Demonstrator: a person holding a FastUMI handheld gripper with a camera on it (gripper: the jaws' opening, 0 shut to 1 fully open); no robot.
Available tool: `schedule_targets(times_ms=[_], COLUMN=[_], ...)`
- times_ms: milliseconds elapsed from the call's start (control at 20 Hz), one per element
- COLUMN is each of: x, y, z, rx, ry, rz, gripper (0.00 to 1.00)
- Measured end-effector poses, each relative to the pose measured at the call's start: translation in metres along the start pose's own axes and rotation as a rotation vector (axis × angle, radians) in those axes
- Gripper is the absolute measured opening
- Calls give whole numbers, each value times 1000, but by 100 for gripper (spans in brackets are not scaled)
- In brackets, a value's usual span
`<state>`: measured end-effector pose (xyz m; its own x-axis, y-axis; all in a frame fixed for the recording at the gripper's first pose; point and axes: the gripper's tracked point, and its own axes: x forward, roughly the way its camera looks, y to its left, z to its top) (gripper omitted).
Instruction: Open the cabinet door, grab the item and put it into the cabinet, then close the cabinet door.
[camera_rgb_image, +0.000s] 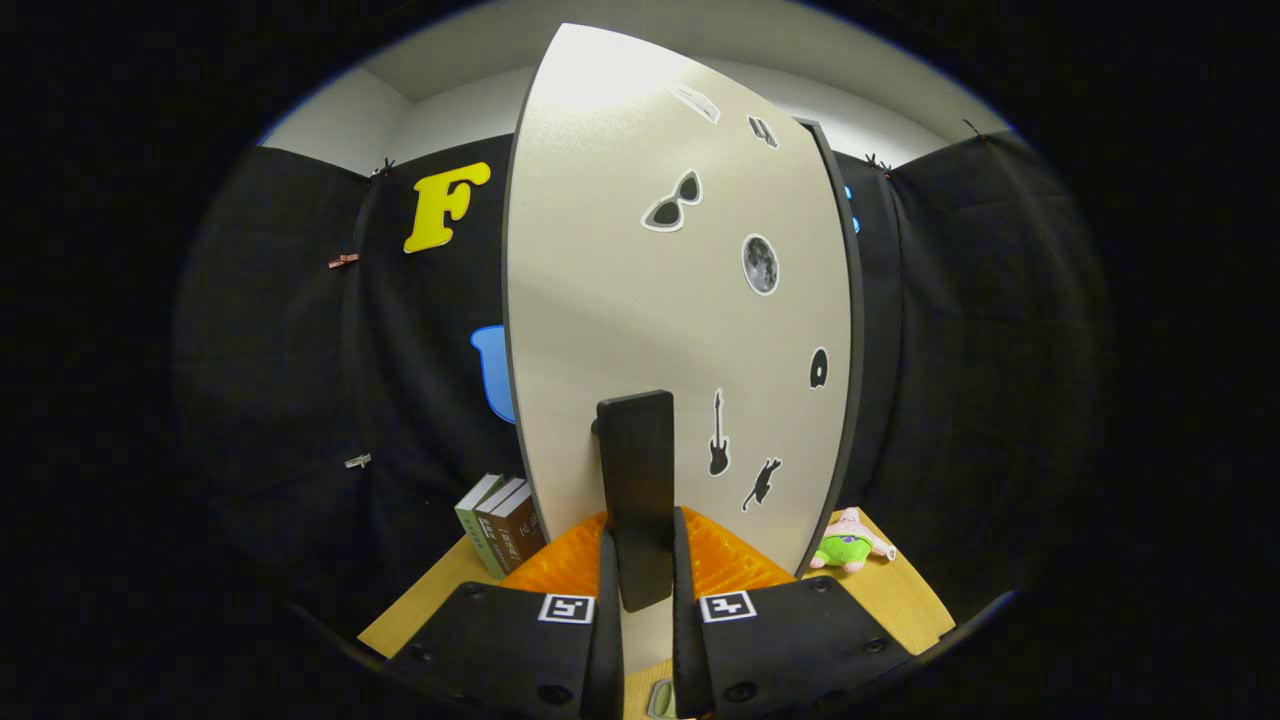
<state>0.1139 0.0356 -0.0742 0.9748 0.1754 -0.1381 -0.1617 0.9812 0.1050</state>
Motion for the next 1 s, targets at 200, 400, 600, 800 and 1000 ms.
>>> schedule_targets(times_ms=[200, 400, 600, 800, 1000], x=[-8, -15, -21, -28, -32], y=[-10, -23, -35, -46, -59], z=[1, 1, 1, 1, 1], rx=[0, 7, 50, 39, 17], ry=[-6, -9, -3, 0, -1], rz=[-26, -71, -102, -128, -152], gripper=[23, 23, 18, 17, 17])
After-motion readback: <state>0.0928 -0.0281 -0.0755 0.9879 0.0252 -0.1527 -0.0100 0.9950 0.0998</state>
